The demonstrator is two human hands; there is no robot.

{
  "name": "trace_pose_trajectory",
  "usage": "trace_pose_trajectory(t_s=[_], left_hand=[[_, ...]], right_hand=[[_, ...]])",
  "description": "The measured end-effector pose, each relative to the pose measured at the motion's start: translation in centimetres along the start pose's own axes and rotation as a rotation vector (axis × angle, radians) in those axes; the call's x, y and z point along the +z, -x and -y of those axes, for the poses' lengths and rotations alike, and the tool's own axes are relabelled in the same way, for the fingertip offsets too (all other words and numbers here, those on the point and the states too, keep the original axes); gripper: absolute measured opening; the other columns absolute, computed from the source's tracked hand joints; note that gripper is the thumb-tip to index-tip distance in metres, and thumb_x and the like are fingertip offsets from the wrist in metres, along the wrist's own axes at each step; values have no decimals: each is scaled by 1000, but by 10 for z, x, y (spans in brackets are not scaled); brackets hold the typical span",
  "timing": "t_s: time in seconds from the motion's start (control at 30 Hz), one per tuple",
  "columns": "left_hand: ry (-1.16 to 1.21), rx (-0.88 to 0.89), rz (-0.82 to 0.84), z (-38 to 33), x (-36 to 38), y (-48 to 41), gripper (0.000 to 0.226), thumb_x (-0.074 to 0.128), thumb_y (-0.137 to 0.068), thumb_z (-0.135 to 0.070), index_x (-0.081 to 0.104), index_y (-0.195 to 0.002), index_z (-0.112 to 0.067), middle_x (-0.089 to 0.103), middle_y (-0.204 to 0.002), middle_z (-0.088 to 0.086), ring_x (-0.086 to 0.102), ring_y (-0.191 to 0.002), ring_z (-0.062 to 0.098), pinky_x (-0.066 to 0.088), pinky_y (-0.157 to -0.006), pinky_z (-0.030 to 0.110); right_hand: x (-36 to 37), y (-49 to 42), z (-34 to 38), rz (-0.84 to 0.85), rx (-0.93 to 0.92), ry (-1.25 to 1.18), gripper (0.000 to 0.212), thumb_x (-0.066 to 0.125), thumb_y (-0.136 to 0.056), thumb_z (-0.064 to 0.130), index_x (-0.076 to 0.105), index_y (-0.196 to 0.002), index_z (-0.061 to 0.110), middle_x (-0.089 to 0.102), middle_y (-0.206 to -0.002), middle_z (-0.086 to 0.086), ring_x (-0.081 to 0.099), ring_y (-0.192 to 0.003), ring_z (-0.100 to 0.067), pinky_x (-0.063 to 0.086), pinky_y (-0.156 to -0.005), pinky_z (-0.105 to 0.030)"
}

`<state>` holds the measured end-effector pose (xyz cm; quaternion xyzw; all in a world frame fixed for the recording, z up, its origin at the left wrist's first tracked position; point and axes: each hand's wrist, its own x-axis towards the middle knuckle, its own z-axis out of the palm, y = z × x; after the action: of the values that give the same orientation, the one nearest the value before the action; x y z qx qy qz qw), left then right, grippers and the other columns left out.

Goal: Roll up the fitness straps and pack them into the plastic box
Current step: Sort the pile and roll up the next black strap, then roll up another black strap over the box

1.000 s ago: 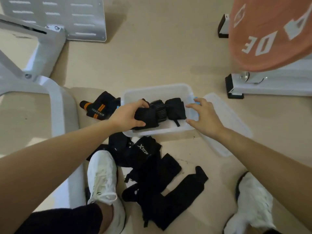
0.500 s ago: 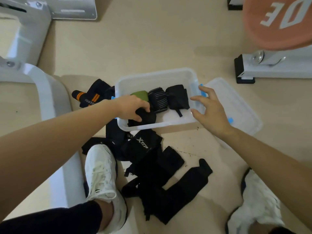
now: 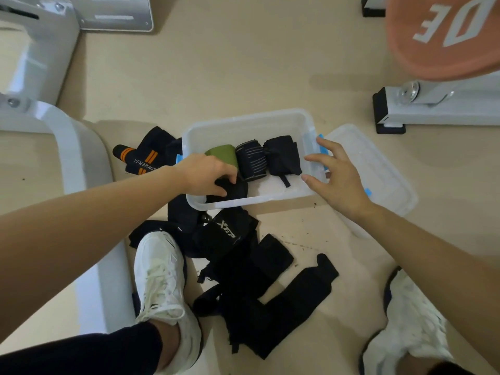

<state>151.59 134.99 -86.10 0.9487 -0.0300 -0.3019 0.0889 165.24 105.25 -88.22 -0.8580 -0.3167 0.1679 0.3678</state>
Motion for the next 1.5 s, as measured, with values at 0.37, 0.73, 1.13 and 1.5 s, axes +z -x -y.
trace_pose_trajectory(t_s=[0.37,0.73,1.13,1.5], left_hand=[[-85,64,418,-17,-16,-42,72,69,-93,-36,29,-149,-58,30,-127,-2,52,-101,24,47,-84,35],[-104,46,80,-10,-4,-24,53,75,-86,-46,55,-135,-40,46,-98,-9,48,-87,15,39,-68,31],[15,150,-704,-59,17,58,16,64,-92,-12,72,-106,-12,62,-96,10,58,-87,29,49,-59,38],[341,-502,-310,-100,122,94,95,77,-74,-63,36,-151,-27,38,-154,11,40,-137,38,46,-105,55]], right_hand=[[1,0,4,11,33,6,35,76,-88,25,67,-122,26,36,-155,4,37,-138,-9,49,-107,-36],[3,2,5,4,42,-1,33,75,-90,25,68,-122,25,35,-156,4,38,-139,-12,51,-106,-43],[37,104,1,-155,-3,142,44,73,-90,21,59,-131,13,45,-130,-14,44,-121,-28,39,-106,-35],[93,138,-12,618,-22,324,95,77,-85,32,17,-159,34,45,-133,-4,43,-118,-25,38,-100,-36]])
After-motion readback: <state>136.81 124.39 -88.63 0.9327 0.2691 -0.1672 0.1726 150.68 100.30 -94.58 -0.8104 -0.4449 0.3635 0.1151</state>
